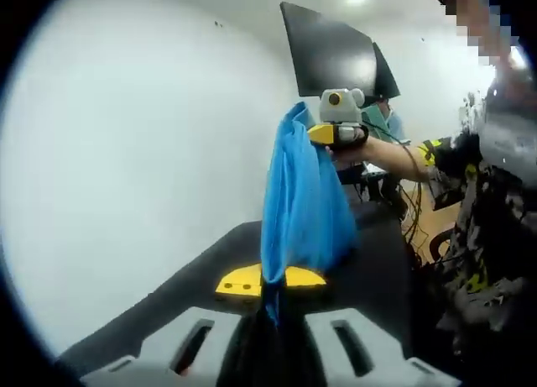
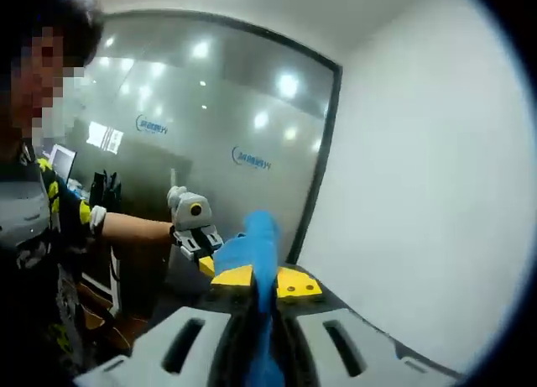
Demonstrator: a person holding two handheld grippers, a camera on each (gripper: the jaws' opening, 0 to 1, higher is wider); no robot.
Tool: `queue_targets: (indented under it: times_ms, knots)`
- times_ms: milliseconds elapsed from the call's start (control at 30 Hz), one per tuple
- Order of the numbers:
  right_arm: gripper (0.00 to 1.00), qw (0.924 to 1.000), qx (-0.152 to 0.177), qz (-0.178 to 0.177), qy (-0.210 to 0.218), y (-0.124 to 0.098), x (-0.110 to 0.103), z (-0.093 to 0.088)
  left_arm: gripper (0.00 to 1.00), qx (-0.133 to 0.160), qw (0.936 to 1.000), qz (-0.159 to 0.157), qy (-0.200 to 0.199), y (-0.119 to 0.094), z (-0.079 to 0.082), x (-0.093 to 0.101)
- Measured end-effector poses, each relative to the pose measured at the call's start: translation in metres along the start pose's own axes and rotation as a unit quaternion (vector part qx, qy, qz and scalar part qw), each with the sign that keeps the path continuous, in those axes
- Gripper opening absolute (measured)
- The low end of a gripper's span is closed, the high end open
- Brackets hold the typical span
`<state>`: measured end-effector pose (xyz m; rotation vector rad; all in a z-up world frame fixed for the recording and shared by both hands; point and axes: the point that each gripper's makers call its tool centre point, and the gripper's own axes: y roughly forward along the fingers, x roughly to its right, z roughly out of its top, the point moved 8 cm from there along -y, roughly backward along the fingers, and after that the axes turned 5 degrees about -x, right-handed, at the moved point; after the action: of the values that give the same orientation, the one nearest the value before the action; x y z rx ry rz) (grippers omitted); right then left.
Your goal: Spread out the cloth and fold it
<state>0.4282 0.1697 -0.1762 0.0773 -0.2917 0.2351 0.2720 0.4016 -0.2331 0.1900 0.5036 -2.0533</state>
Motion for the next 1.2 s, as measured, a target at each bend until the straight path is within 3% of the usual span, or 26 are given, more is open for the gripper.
queue_targets:
  times_ms: [33, 133, 200, 300, 400, 467, 533, 700, 767, 833, 867, 933, 967, 1033, 1100, 1167, 1200]
  knots:
    - [0.04, 0.9999, 0.010, 0.004, 0.010, -0.003, 0.003, 0.006, 0.05, -0.004, 0.9999, -0.012, -0.001, -0.003, 0.012, -0.001]
    - [0.04, 0.9995, -0.004, 0.030, 0.005, -0.015, 0.006, 0.020, 0.05, -0.024, 0.9989, -0.033, 0.025, -0.019, 0.050, -0.004]
    - [0.04, 0.9989, -0.016, 0.043, 0.008, -0.024, 0.007, 0.028, 0.05, -0.028, 0.9960, -0.075, 0.040, -0.032, 0.077, 0.003]
    - [0.04, 0.9973, -0.028, 0.068, -0.003, -0.032, 0.001, 0.037, 0.05, -0.024, 0.9918, -0.120, 0.038, -0.042, 0.103, 0.012]
    - [0.04, 0.9955, -0.042, 0.079, -0.031, -0.032, -0.001, 0.038, 0.05, -0.037, 0.9907, -0.127, 0.033, -0.034, 0.108, 0.009]
    - [0.04, 0.9951, -0.047, 0.080, -0.036, -0.029, 0.006, 0.033, 0.05, -0.063, 0.9896, -0.127, 0.021, -0.023, 0.100, 0.001]
    - [0.04, 0.9950, -0.059, 0.074, -0.032, -0.025, 0.017, 0.022, 0.05, -0.070, 0.9886, -0.133, 0.005, -0.009, 0.090, -0.008]
    - [0.04, 0.9962, -0.081, 0.031, -0.014, -0.017, 0.060, -0.005, 0.05, -0.100, 0.9922, -0.074, -0.009, 0.027, 0.075, -0.045]
    - [0.04, 0.9967, -0.079, 0.010, -0.014, -0.014, 0.080, -0.005, 0.05, -0.110, 0.9926, -0.048, 0.021, 0.035, 0.082, -0.057]
    - [0.04, 0.9975, -0.062, -0.023, -0.026, -0.013, 0.098, 0.006, 0.05, -0.104, 0.9917, 0.006, 0.075, 0.038, 0.098, -0.069]
    - [0.05, 0.9964, -0.056, -0.036, -0.053, -0.014, 0.103, 0.013, 0.05, -0.096, 0.9888, 0.015, 0.113, 0.038, 0.106, -0.068]
    - [0.05, 0.9954, -0.036, -0.046, -0.077, -0.018, 0.105, 0.022, 0.05, -0.075, 0.9844, 0.054, 0.150, 0.035, 0.112, -0.064]
    - [0.05, 0.9953, -0.034, -0.043, -0.080, -0.022, 0.098, 0.016, 0.05, -0.085, 0.9734, 0.065, 0.202, 0.033, 0.103, -0.054]
    - [0.05, 0.9960, -0.042, -0.014, -0.077, -0.025, 0.079, -0.007, 0.05, -0.091, 0.9664, 0.079, 0.227, 0.033, 0.075, -0.035]
    - [0.05, 0.9925, -0.093, 0.014, -0.078, -0.031, 0.051, -0.045, 0.05, -0.088, 0.9604, 0.086, 0.250, 0.036, 0.036, -0.010]
    - [0.05, 0.9845, -0.138, 0.052, -0.095, -0.038, 0.016, -0.090, 0.05, -0.075, 0.9663, 0.077, 0.234, 0.041, -0.012, 0.020]
    - [0.05, 0.9827, -0.155, 0.062, -0.080, -0.043, -0.004, -0.110, 0.05, -0.068, 0.9719, 0.064, 0.216, 0.046, -0.037, 0.036]
